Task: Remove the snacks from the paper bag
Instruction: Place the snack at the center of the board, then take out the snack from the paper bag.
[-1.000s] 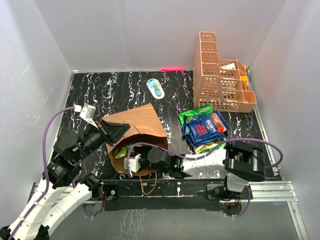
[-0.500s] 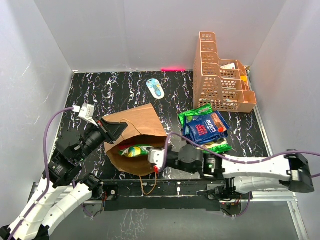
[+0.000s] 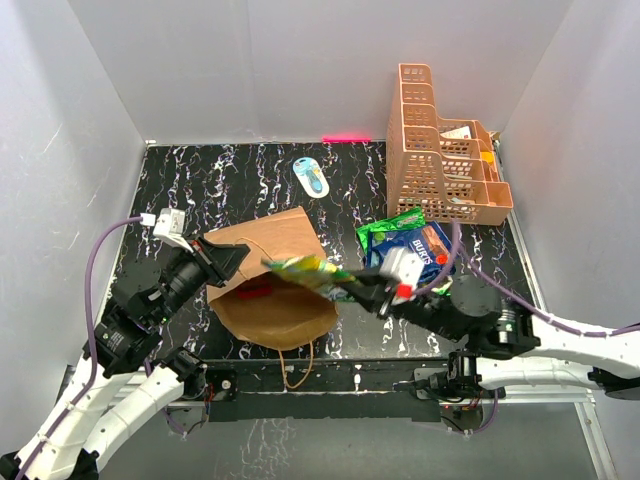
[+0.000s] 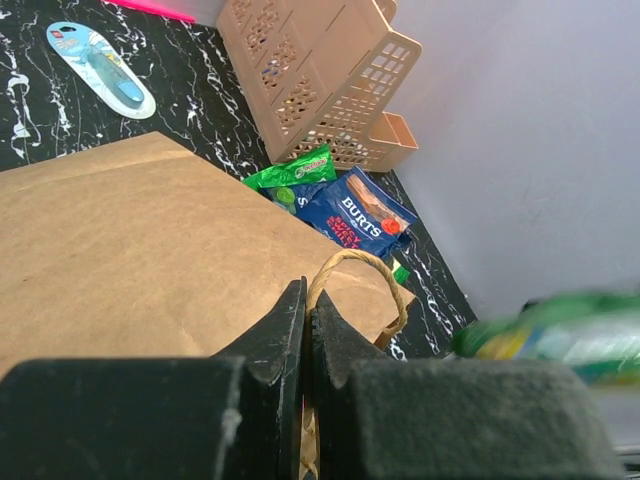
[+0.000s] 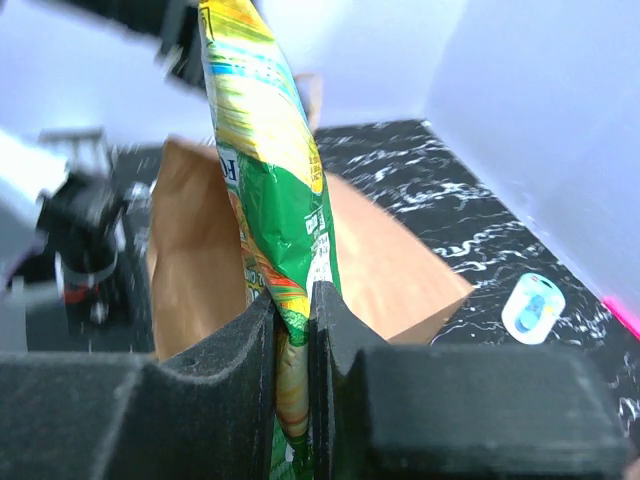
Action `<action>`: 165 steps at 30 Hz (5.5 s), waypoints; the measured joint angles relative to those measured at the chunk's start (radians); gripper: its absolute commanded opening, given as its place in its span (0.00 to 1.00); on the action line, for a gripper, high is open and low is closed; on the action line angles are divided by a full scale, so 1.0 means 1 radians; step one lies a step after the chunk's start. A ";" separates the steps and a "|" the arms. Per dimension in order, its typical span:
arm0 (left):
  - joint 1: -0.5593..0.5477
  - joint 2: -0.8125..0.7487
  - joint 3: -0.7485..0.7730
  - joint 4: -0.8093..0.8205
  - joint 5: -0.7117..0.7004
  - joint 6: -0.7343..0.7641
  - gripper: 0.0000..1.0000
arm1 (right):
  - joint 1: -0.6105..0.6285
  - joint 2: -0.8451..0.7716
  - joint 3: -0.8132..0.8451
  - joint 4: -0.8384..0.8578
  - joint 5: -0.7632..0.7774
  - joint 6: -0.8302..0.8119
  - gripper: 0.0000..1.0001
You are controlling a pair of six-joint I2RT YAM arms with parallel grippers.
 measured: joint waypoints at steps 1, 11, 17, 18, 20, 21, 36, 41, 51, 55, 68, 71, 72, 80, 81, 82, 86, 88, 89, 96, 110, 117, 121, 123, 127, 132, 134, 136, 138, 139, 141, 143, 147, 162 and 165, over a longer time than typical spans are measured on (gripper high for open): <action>0.000 0.000 0.001 -0.001 -0.003 0.000 0.00 | 0.000 -0.006 0.021 0.003 0.039 0.029 0.08; 0.000 -0.015 0.007 -0.046 -0.030 -0.005 0.00 | 0.000 0.029 0.126 0.082 0.552 0.211 0.08; 0.000 -0.018 0.008 -0.045 -0.030 -0.018 0.00 | -0.032 0.083 0.061 0.215 0.827 0.229 0.08; 0.000 -0.018 0.008 -0.044 -0.029 -0.020 0.00 | -0.058 0.099 0.044 0.232 0.850 0.241 0.08; 0.000 -0.017 0.008 -0.044 -0.027 -0.024 0.00 | -0.140 0.137 0.018 0.243 0.866 0.294 0.08; 0.000 -0.016 0.008 -0.044 -0.026 -0.027 0.00 | -0.194 0.163 0.011 0.230 0.859 0.346 0.08; 0.000 -0.004 0.019 -0.041 -0.002 -0.027 0.00 | -0.747 0.091 -0.354 0.127 0.484 1.228 0.07; 0.000 -0.004 0.019 -0.040 0.002 -0.027 0.00 | -0.802 0.037 -0.450 0.191 0.486 1.392 0.08; 0.000 -0.007 0.019 -0.048 0.004 -0.027 0.00 | -0.866 0.119 -0.583 0.327 0.468 1.596 0.08; 0.000 -0.011 0.019 -0.053 0.004 -0.026 0.00 | -0.877 0.157 -0.630 0.366 0.455 1.634 0.08; 0.000 -0.011 0.019 -0.051 0.004 -0.027 0.00 | -0.890 0.206 -0.692 0.403 0.457 1.744 0.08; 0.000 -0.011 0.019 -0.051 0.004 -0.027 0.00 | -0.892 0.230 -0.692 0.399 0.457 1.763 0.10; 0.000 -0.011 0.019 -0.050 0.005 -0.027 0.00 | -0.892 0.235 -0.692 0.395 0.457 1.770 0.11; 0.000 -0.008 0.019 -0.043 0.005 -0.027 0.00 | -0.896 0.205 -0.692 0.324 0.448 1.765 0.43; 0.000 -0.008 0.019 -0.043 0.005 -0.027 0.00 | -0.896 0.189 -0.692 0.302 0.443 1.754 0.49; 0.000 -0.007 0.019 -0.043 0.005 -0.027 0.00 | -0.896 0.169 -0.692 0.279 0.436 1.743 0.53; 0.000 -0.007 0.019 -0.040 0.006 -0.027 0.00 | -0.896 0.060 -0.685 0.156 0.401 1.701 0.65; 0.000 -0.007 0.019 -0.040 0.006 -0.027 0.00 | -0.896 -0.004 -0.668 0.073 0.377 1.682 0.68; 0.000 -0.007 0.019 -0.040 0.006 -0.027 0.00 | -0.896 -0.028 -0.660 0.037 0.367 1.673 0.70; 0.000 -0.005 0.019 -0.037 0.006 -0.024 0.00 | -0.896 -0.224 -0.535 -0.272 0.273 1.533 0.74; 0.000 0.028 0.019 -0.036 0.008 -0.015 0.00 | -0.885 -0.115 -0.274 -0.044 -0.585 0.609 0.72; 0.000 0.030 0.019 -0.036 0.008 -0.020 0.00 | -0.663 0.021 -0.163 0.040 -0.766 0.377 0.72; 0.000 0.031 0.020 -0.037 0.008 -0.020 0.00 | -0.349 0.141 -0.076 0.082 -0.626 0.243 0.73; 0.000 0.034 0.023 -0.038 0.008 -0.019 0.00 | -0.162 0.221 -0.053 0.095 -0.527 0.159 0.74; 0.000 0.038 0.034 -0.037 0.012 -0.016 0.00 | 0.064 0.383 -0.045 0.121 -0.321 -0.032 0.70; 0.000 0.037 0.034 -0.037 0.028 -0.010 0.00 | 0.100 0.510 -0.064 0.221 -0.143 -0.251 0.66; 0.000 0.034 0.034 -0.037 0.036 -0.007 0.00 | 0.097 0.556 -0.063 0.270 -0.068 -0.332 0.66; 0.000 0.031 0.034 -0.035 0.047 -0.003 0.00 | 0.086 0.625 -0.050 0.294 0.008 -0.407 0.66; 0.000 0.031 0.034 -0.032 0.059 0.000 0.00 | 0.071 0.697 -0.024 0.291 0.054 -0.462 0.67; 0.000 0.031 0.034 -0.030 0.065 0.003 0.00 | 0.058 0.734 -0.007 0.286 0.071 -0.486 0.67; 0.000 0.031 0.034 -0.028 0.078 0.007 0.00 | 0.023 0.803 0.024 0.275 0.110 -0.531 0.69; 0.000 0.031 0.034 -0.026 0.090 0.010 0.00 | -0.010 0.849 0.042 0.272 0.146 -0.560 0.71; 0.000 0.030 0.034 -0.016 0.113 0.014 0.00 | -0.066 0.925 0.086 0.269 0.210 -0.610 0.74; 0.000 0.013 0.034 0.015 0.153 -0.005 0.00 | -0.195 1.204 0.179 0.364 0.256 -0.659 0.84; 0.000 0.013 0.034 0.015 0.158 -0.010 0.00 | -0.210 1.244 0.211 0.407 0.268 -0.659 0.86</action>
